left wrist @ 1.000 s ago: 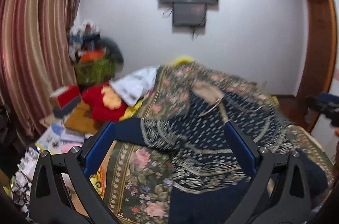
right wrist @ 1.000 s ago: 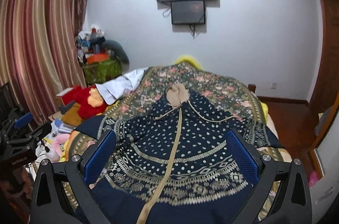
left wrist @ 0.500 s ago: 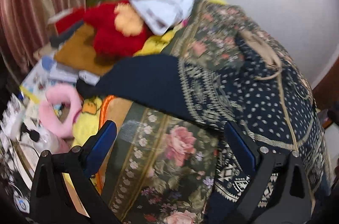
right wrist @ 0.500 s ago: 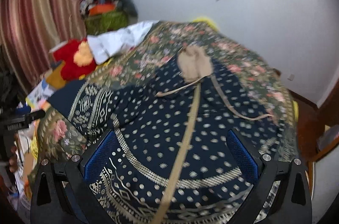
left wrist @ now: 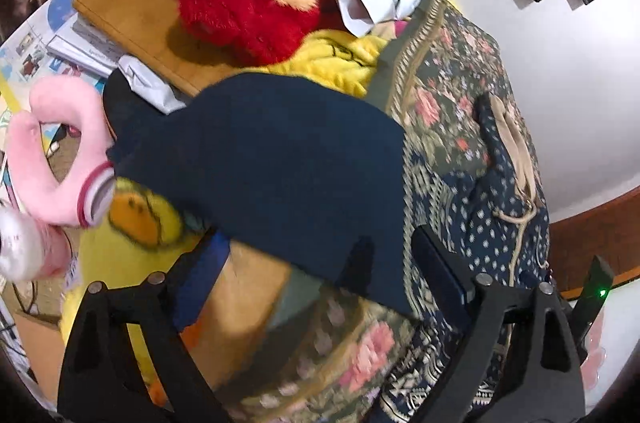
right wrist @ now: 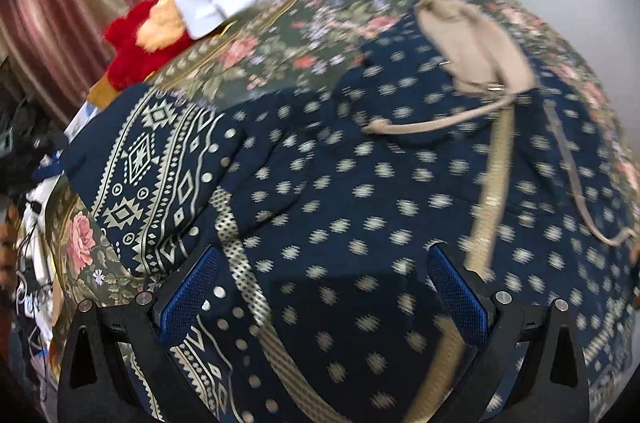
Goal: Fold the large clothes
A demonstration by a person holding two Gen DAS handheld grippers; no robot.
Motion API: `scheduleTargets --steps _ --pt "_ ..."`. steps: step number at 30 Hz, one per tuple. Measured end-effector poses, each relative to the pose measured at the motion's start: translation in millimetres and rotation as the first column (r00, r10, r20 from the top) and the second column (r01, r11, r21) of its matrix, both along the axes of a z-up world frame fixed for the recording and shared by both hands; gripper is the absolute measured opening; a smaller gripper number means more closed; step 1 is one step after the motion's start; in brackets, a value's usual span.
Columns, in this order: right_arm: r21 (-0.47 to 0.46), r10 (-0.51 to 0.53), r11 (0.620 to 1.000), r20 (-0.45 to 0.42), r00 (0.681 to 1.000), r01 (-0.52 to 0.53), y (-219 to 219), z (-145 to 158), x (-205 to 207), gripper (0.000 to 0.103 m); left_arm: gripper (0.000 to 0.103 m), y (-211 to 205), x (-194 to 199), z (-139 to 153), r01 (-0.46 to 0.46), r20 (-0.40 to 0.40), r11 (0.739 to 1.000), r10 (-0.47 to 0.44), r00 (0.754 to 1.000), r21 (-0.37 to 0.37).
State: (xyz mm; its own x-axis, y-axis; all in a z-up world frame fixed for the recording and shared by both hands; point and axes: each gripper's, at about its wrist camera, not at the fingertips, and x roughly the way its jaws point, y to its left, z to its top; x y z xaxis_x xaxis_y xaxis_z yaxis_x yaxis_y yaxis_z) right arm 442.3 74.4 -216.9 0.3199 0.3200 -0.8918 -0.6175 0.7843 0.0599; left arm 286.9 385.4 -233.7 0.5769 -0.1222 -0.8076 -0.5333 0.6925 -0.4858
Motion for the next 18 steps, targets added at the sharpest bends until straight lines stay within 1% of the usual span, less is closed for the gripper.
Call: scheduleTargets --steps 1,2,3,4,5,6,7,8,9,10,12,14,15,16,18 --pt "0.001 0.013 1.000 -0.019 1.000 -0.013 6 -6 2 0.103 0.082 4 3 -1 -0.008 -0.006 1.000 0.008 1.000 0.006" --pt "0.000 0.021 1.000 -0.031 0.999 -0.021 9 -10 2 0.102 0.080 8 7 -3 -0.016 -0.013 1.000 0.017 1.000 0.015" --pt "-0.001 0.030 1.000 -0.044 0.999 -0.030 14 -15 3 0.102 0.072 13 11 -6 -0.025 -0.027 1.000 0.026 0.999 0.019" --pt "-0.002 0.041 0.999 -0.060 0.997 -0.041 19 -21 3 0.099 0.066 17 14 -8 -0.030 -0.036 0.999 0.031 0.999 0.015" --pt "-0.001 0.051 0.999 -0.080 0.995 -0.052 23 -27 4 0.097 0.064 22 17 -11 -0.036 -0.045 0.999 0.037 0.998 0.013" --pt "-0.003 0.057 0.998 -0.092 0.994 -0.057 26 -31 4 0.092 0.059 25 21 -14 -0.042 -0.054 0.999 0.043 0.998 0.019" --pt "-0.008 0.064 0.998 -0.116 0.991 -0.065 29 -37 5 0.089 0.051 28 25 -15 -0.043 -0.064 0.998 0.046 0.997 0.036" --pt "-0.014 0.068 0.997 -0.131 0.989 -0.071 32 -42 5 0.087 0.045 29 28 -14 -0.048 -0.075 0.996 0.054 0.996 0.071" --pt "-0.023 0.073 0.997 -0.144 0.987 -0.077 35 -47 5 0.084 0.029 30 30 -11 -0.049 -0.086 0.992 0.059 0.995 0.113" --pt "-0.038 0.077 0.996 -0.139 0.987 -0.083 38 -51 4 0.084 0.012 29 33 -7 -0.043 -0.092 0.985 0.059 0.994 0.168" --pt "-0.063 0.099 0.992 -0.113 0.989 -0.107 44 -55 -1 0.084 0.008 25 38 6 -0.029 -0.086 0.965 0.053 0.995 0.259" --pt "-0.104 0.133 0.984 -0.084 0.987 -0.142 51 -60 -9 0.084 0.004 19 42 27 -0.029 -0.058 0.935 0.053 0.997 0.353" --pt "-0.114 0.141 0.982 -0.075 0.987 -0.149 52 -61 -11 0.084 0.003 15 45 39 -0.028 -0.037 0.924 0.046 0.998 0.381" --pt "-0.123 0.153 0.979 -0.068 0.986 -0.160 54 -61 -15 0.084 0.003 12 46 48 -0.029 -0.018 0.919 0.039 0.999 0.394" --pt "-0.108 0.157 0.980 -0.092 0.983 -0.166 53 -59 -16 0.084 0.003 0 49 75 -0.024 0.036 0.901 0.009 0.999 0.434"
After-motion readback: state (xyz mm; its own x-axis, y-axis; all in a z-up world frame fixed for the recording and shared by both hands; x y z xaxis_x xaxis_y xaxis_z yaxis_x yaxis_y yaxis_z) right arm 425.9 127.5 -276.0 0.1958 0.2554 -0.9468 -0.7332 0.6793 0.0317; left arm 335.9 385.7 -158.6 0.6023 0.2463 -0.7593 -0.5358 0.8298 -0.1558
